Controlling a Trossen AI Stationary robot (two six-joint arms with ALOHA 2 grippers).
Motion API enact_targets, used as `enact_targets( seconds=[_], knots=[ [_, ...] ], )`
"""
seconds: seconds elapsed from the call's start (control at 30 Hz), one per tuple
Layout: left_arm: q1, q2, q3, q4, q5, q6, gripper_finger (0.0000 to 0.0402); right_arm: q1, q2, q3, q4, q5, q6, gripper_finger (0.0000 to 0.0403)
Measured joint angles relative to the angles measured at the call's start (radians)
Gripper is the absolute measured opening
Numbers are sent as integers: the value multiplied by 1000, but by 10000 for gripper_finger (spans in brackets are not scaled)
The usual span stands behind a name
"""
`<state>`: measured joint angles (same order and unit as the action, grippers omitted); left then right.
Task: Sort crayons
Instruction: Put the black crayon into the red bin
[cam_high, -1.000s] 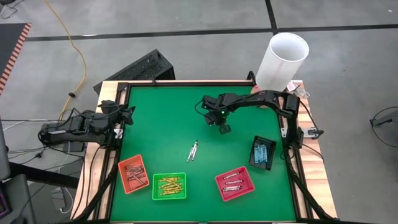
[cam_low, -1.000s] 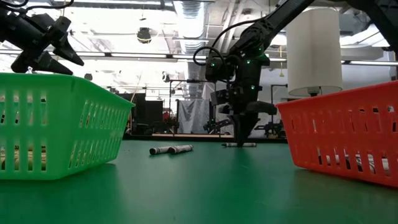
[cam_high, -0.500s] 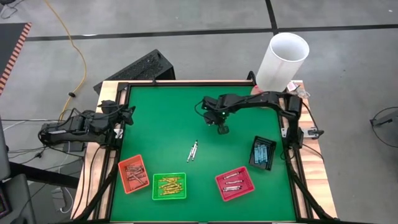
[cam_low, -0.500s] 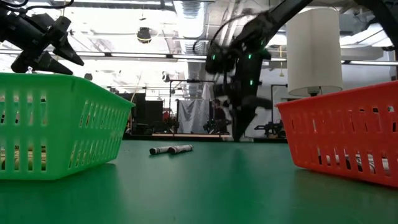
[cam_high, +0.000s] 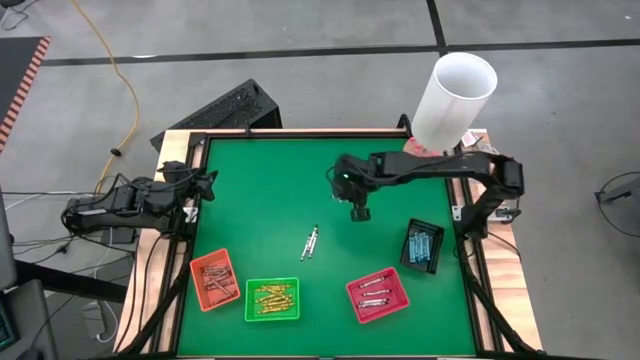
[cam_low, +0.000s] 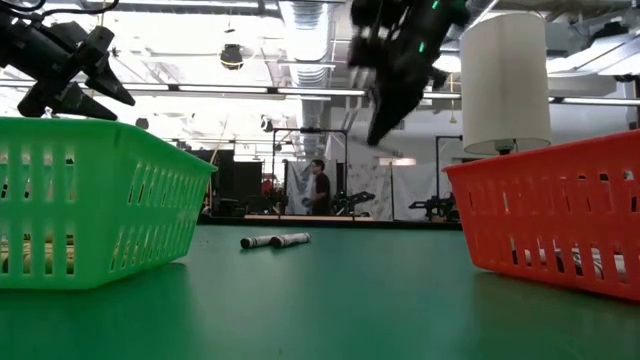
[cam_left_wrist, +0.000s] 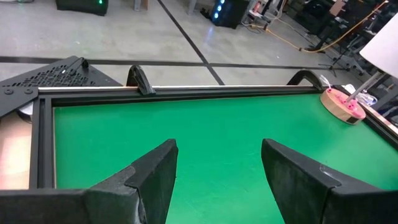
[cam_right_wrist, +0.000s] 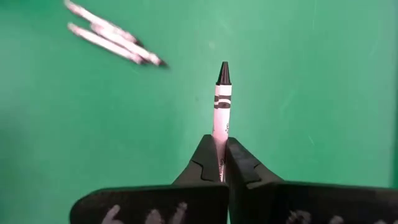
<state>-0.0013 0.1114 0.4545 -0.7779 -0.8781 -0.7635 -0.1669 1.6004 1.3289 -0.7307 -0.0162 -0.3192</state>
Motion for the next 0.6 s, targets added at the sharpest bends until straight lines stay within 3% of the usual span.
enact_targets(
  seconds=[0.27, 0.6],
  knots=[
    [0, 0, 0, 0, 0, 0, 223, 176, -100, 0, 2, 26, 205, 1],
    [0, 0, 0, 0, 2, 0, 223, 468, -135, 0, 4, 74, 593, 1]
  ],
)
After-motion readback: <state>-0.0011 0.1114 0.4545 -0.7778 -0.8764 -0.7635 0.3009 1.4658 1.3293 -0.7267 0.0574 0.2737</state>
